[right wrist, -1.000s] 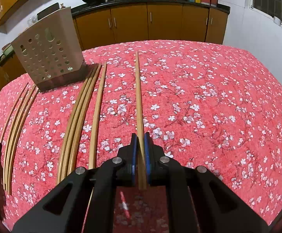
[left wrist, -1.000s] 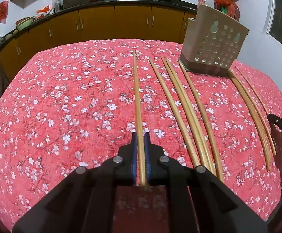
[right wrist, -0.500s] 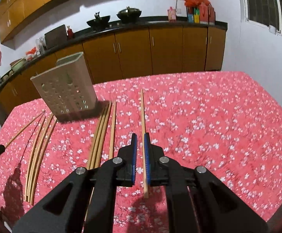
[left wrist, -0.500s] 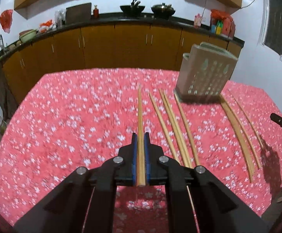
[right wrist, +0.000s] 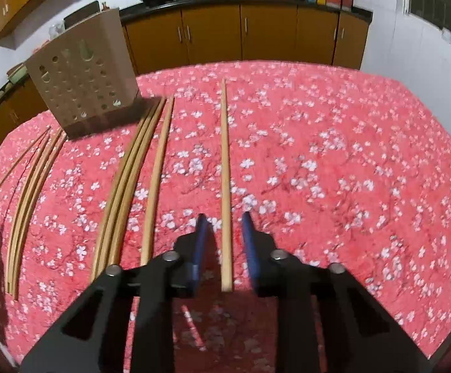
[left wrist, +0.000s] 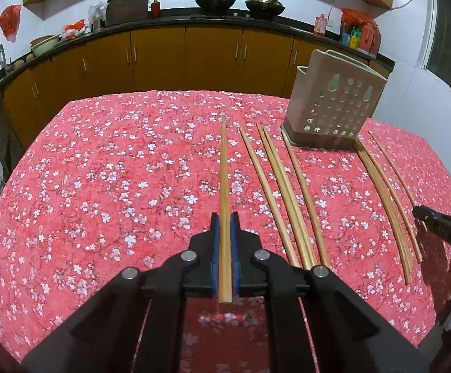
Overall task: Organize utensils
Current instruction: 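Lift the held chopstick upright with the left tool while the right tool lifts its chopstick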
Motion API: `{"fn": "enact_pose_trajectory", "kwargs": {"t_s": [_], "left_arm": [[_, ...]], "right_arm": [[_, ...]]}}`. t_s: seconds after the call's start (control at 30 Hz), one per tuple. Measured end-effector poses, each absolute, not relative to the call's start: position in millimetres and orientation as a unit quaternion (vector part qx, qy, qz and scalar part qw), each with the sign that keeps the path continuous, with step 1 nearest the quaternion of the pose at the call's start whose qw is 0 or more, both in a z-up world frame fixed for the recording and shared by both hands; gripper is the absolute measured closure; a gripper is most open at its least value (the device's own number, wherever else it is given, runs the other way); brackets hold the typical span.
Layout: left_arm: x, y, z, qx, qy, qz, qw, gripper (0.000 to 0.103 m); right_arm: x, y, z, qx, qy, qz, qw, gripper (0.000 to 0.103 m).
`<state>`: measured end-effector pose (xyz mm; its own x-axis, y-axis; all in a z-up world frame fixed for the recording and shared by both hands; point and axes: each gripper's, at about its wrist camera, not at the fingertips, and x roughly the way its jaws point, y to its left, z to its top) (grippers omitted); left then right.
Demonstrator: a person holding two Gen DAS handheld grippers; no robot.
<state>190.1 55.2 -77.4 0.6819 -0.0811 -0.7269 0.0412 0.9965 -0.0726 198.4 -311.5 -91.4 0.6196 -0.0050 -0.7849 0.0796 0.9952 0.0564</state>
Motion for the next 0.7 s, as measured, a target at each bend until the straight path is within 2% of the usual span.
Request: {"fn": "enact_pose_trajectory", "kwargs": {"t_s": [0.03, 0.23, 0.7], "left_arm": [[190.2, 55.0, -76.6, -0.026, 0.396, -0.034, 0.917, 0.095], [185.6, 53.9, -67.6, -0.027, 0.383, -0.040, 0.923, 0.095], [172.7, 62.4, -17.0, -0.045, 0.312, -0.044, 0.948, 0.095]], "right_arm": [[198.4, -312.0, -91.3, 0.043, 0.434, -0.024, 0.899, 0.096], [194.4, -317.5, -82.6, 0.058, 0.424, -0.020, 0.903, 0.096], [170.6, -326.7, 7.7, 0.083, 0.290, -0.010, 0.954, 0.096]]}}
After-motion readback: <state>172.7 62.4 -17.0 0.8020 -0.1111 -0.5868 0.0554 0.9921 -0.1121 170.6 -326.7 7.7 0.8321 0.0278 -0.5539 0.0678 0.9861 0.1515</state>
